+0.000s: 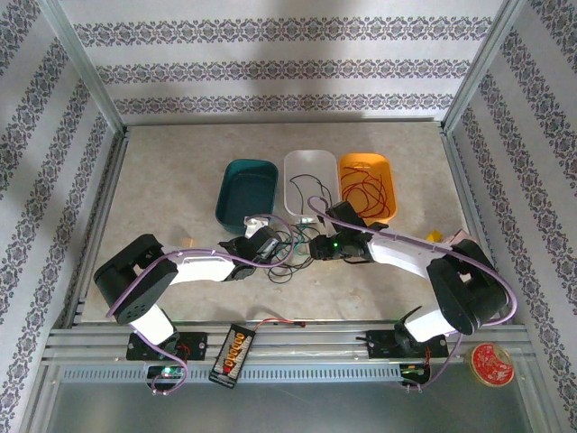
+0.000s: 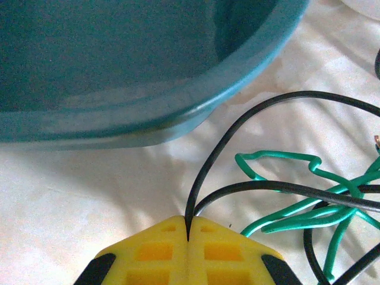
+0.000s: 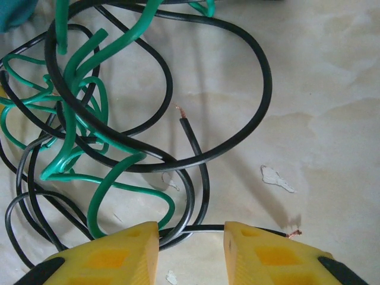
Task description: Untangle the cables
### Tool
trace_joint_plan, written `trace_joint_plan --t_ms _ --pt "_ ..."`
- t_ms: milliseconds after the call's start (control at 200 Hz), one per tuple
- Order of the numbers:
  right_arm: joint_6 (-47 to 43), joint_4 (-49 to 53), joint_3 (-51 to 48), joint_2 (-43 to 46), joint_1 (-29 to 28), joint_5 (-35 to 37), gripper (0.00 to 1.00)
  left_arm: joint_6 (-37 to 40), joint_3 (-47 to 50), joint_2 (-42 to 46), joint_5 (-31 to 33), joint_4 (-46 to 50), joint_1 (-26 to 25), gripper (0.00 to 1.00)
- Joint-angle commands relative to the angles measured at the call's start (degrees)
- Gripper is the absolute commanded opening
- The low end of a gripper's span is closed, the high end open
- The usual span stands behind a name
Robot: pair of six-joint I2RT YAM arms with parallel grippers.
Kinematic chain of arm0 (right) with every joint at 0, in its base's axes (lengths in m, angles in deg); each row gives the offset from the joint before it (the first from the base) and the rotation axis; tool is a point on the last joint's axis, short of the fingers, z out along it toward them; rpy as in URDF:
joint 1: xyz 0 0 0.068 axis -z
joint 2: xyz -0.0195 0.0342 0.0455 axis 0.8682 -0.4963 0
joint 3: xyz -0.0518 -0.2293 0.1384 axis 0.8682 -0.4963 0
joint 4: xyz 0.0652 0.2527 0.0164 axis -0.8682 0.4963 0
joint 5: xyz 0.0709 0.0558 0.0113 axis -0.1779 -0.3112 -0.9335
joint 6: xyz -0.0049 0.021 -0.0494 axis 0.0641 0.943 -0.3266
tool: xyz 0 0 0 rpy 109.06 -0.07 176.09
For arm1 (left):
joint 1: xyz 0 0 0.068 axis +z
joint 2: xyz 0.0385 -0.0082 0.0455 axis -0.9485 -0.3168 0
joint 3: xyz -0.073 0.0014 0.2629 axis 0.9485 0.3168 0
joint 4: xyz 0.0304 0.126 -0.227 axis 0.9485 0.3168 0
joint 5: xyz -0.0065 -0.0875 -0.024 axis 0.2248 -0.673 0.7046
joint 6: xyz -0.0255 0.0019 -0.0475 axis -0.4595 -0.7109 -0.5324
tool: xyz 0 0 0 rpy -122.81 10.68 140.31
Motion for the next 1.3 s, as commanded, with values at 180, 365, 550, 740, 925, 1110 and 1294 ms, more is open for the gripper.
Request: trace_joint_plan --t_ms 180,365,550,740,925,1110,1294 --pt "0.53 -1.67 3.13 -3.04 -0.77 0.42 0.34 0.33 -0.03 0.33 1.19 -0.20 -1.18 0.00" --pt "0.71 -2.23 4.42 -5.78 -0.77 1.67 0.32 0.52 -0.02 0.31 1.02 -0.36 -1.29 0.00" --pt "1.83 -3.00 4.21 -7.58 -0.73 3.95 0.27 0.76 -0.20 0.13 0.86 -0.30 -1.38 0.00" --pt "3.13 -3.09 2.67 -6.59 -0.50 8.03 0.14 0.59 -0.29 -0.01 1.13 -0.08 -1.38 0.00" --pt "5.10 -3.02 -0.41 -2.81 1.01 13.00 0.04 0.00 -0.76 -0.45 1.78 0.88 -1.38 0.00" --pt "8.83 -2.41 -4.23 3.51 3.81 18.43 0.00 -0.11 -1.42 -1.25 2.19 1.72 -1.42 0.00" --pt "14.67 -0.78 -8.35 9.49 8.49 22.61 0.00 -0.51 -1.17 -1.13 2.67 1.90 -1.36 0.00"
